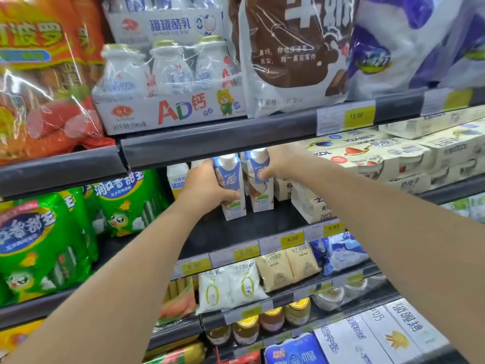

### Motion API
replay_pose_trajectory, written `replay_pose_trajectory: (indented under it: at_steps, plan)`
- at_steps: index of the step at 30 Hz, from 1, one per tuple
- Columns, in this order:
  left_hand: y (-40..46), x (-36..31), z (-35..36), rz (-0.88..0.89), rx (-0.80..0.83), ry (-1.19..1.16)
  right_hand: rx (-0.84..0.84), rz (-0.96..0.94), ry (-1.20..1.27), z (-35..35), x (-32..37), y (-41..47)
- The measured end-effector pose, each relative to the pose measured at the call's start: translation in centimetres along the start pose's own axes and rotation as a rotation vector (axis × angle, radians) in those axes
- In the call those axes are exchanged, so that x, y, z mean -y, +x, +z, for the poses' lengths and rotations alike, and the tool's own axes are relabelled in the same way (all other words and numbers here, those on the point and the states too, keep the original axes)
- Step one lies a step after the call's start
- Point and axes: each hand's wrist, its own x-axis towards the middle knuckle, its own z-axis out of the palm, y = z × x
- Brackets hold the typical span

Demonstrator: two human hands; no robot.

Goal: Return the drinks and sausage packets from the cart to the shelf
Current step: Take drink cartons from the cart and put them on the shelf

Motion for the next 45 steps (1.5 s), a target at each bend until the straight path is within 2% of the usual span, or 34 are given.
replay_pose_trajectory:
  at_steps: [6, 19, 31, 37, 40, 45]
  plan:
    - [-0.4, -0.7, 0.8, 0.005, -0.098, 0.014, -0.010, 0.020, -0.009, -0.2, -0.1, -0.2]
    - [-0.5, -0.6, 1.0, 0.019, -0.086, 0.011, -0.123, -0.010, 0.055, 0.8, -0.4, 0.0]
    - [-0.4, -0.5, 1.2, 0.007, -0.091, 0.025, -0.114, 0.017, 0.016, 1.1, -0.1, 0.4]
    - [-1.5, 0.5, 0.6, 0.021, -0.025, -0.013, -0.150, 0.010, 0.017, 1.1, 0.0, -0.4]
    - [-2.7, 1.1, -0.9, 0.039, 0.023, 0.059, -0.203, -0.022, 0.056, 1.2, 0.3, -1.3]
    - [-4.1, 2.6, -4.1, 0.109, 0.088, 0.283, -0.250, 0.028, -0.024, 1.5, 1.6, -4.9]
